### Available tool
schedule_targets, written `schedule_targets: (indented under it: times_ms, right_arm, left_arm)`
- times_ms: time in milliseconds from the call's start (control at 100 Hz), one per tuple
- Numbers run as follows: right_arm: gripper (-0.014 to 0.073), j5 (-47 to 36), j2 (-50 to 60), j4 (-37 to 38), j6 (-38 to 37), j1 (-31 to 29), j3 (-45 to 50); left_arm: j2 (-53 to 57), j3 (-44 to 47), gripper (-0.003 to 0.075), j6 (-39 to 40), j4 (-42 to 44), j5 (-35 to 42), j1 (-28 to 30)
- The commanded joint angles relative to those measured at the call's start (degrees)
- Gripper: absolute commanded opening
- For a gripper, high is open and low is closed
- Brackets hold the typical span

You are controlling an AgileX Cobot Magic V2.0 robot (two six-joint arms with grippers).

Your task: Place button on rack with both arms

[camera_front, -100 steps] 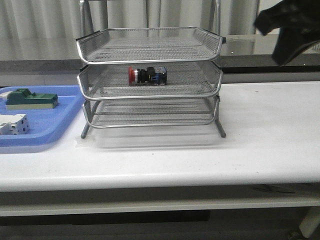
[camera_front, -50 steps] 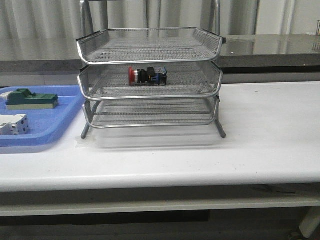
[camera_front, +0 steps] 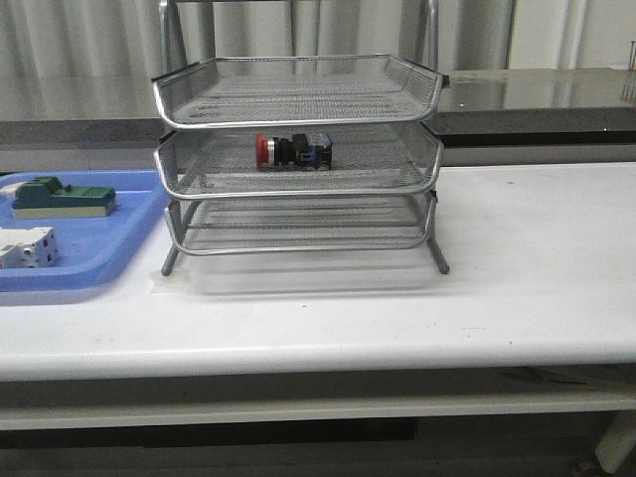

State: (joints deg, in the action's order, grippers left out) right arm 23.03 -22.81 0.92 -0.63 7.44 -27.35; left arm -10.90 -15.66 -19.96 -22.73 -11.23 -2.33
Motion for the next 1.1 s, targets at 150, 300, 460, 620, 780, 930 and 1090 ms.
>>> schedule_targets:
  times_ms: [150, 300, 460, 620, 780, 930, 1090]
  right_arm:
    - [-0.0065, -4.0, -0.1, 0.2, 0.0, -0.4, -1.6]
    - [-0.0065, -4.0, -0.1, 0.2, 0.0, -0.4, -1.6]
    - [-0.0065, -4.0, -0.1, 0.2, 0.0, -0.4, -1.6]
    - [-0.0065, -4.8, 0.3, 0.6, 0.0, -0.4, -0.4]
    - [-0.0065, -11.0, 3.5, 1.5, 0.0, -0.4, 5.3]
    - [-0.0065, -19.8, 8.5, 1.5, 0.0, -0.6, 12.8]
    - [-0.0065, -22.7, 14.1, 0.6, -0.1, -2.5, 20.0]
  left_arm:
    - [-0.4, -1.7, -0.0020, 0.5, -0.9, 4.6, 0.2]
    - [-0.4, -1.7, -0.0020, 0.5, -0.9, 4.6, 0.2]
    - [-0.4, -1.7, -0.0020, 0.5, -0.9, 4.6, 0.2]
    - [-0.4, -1.7, -0.0020, 0.5, -0.9, 4.6, 0.2]
    - [-0.4, -1.7, -0.0020, 0.5, -0.9, 4.6, 0.2]
    - [-0.4, -1.7, -0.0020, 0.5, -0.9, 4.6, 0.2]
    - [-0.4, -1.7, -0.0020, 0.5, -0.9, 4.6, 0.2]
